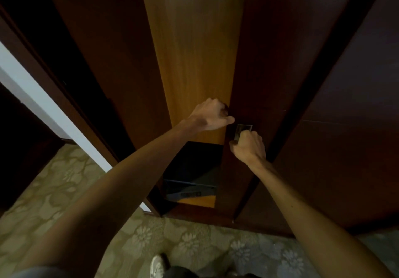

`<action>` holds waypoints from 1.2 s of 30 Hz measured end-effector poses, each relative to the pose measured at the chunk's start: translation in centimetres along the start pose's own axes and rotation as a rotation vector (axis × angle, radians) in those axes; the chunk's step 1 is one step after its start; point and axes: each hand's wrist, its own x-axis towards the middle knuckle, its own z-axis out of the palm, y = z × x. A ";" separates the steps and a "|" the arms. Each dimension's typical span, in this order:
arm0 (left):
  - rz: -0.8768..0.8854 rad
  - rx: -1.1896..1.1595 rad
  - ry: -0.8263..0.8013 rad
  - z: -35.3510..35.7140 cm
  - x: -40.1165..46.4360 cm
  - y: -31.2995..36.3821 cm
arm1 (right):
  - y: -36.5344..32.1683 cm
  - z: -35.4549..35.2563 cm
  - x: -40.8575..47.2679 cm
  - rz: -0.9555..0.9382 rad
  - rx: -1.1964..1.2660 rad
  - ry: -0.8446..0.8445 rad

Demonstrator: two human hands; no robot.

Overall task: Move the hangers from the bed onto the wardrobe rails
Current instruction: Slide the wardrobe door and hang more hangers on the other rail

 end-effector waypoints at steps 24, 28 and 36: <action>-0.014 0.071 0.035 -8.0 -6.7 -15.4 | -17.0 8.4 -0.1 0.006 0.042 -0.027; -0.063 0.061 0.071 -9.3 -8.1 -17.3 | -19.5 9.7 -0.1 -0.017 0.056 -0.025; -0.258 0.158 0.100 -9.4 -10.9 -19.1 | -23.8 11.6 -0.3 -0.093 0.016 -0.057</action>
